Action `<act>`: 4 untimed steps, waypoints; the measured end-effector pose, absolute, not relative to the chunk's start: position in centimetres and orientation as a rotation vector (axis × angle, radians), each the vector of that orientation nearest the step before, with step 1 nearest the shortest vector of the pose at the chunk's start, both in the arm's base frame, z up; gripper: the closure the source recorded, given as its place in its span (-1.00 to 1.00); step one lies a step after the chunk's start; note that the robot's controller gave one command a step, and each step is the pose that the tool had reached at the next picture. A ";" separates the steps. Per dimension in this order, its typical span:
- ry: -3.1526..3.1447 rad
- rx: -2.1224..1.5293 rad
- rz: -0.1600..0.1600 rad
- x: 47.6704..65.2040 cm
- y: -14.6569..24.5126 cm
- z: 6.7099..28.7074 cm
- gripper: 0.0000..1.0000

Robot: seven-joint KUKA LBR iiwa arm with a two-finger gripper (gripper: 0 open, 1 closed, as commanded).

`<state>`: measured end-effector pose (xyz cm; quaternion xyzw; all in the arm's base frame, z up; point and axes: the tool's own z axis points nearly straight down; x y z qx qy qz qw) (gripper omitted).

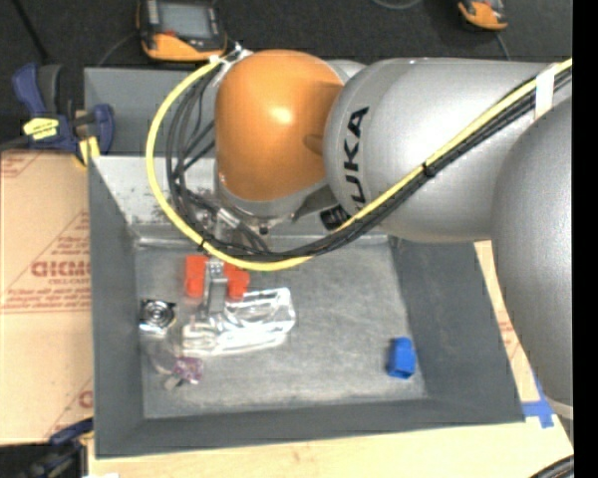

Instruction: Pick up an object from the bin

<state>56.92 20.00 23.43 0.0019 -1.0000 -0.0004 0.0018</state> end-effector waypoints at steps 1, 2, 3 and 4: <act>-3.130 -0.081 0.004 49.5 18.4 16.6 -1.00; -3.138 0.047 0.004 53.0 17.3 7.0 -1.00; -3.142 0.040 -0.002 53.0 17.5 7.5 1.00; -3.142 0.038 -0.002 53.0 17.5 7.5 1.00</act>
Offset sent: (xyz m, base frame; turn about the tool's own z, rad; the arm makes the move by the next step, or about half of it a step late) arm -0.0707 -0.0147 -0.0641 0.0577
